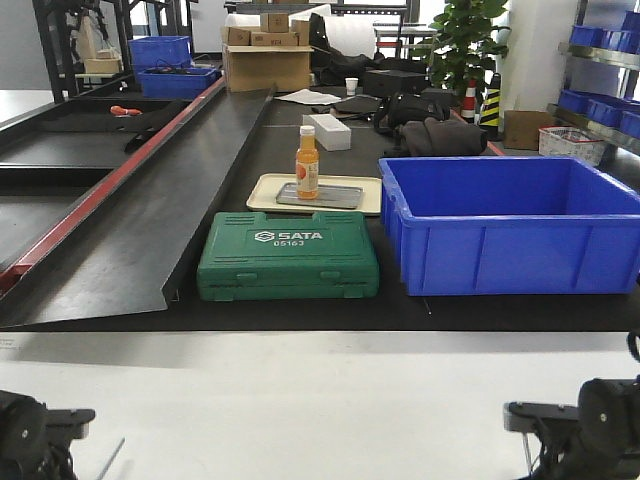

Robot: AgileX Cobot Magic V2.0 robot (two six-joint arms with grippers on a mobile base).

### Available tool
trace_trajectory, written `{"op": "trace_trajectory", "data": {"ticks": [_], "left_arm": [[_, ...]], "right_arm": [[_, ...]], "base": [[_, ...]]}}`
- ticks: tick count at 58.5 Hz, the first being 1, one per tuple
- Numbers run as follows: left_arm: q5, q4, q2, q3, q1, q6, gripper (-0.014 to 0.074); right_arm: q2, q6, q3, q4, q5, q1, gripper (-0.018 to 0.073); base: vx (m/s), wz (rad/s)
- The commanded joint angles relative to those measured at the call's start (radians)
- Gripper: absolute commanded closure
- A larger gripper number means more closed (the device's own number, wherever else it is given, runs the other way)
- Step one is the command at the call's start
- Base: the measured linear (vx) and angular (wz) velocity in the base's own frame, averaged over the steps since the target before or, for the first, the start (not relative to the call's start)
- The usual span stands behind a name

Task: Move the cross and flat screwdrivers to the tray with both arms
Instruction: 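Close the left gripper on the other green-black screwdriver handle, then lift both held screwdrivers upright off the table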

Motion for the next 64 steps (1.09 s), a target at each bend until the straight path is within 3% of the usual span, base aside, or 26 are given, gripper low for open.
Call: {"op": "trace_trajectory", "data": {"ticks": [1,17,43,54,64], "left_arm": [[-0.040,0.003,-0.136,-0.023,0.002,0.015,0.0602],[-0.044,0.000,-0.397,-0.023,0.002,0.045,0.0602],[-0.127,0.000,-0.901,-0.023,0.002,0.046,0.0600],[-0.130,0.002,-1.036,-0.023,0.002,0.048,0.0599],[-0.139,0.003,-1.101,-0.023,0.002,0.115,0.0599]], "right_arm": [[-0.145,-0.002,-0.022,0.009,-0.035,-0.001,0.0567],[-0.416,-0.017,-0.022,0.008,-0.062,-0.001,0.0567],[-0.915,-0.160,-0.019,0.052,-0.161,-0.001,0.0567],[-1.072,-0.219,-0.019,0.057,-0.181,-0.001,0.0567],[-1.175,-0.222,-0.019,0.057,-0.125,-0.001,0.0567]], "base": [[0.00,0.00],[0.00,0.00],[0.00,0.00],[0.00,0.00],[0.00,0.00]]}}
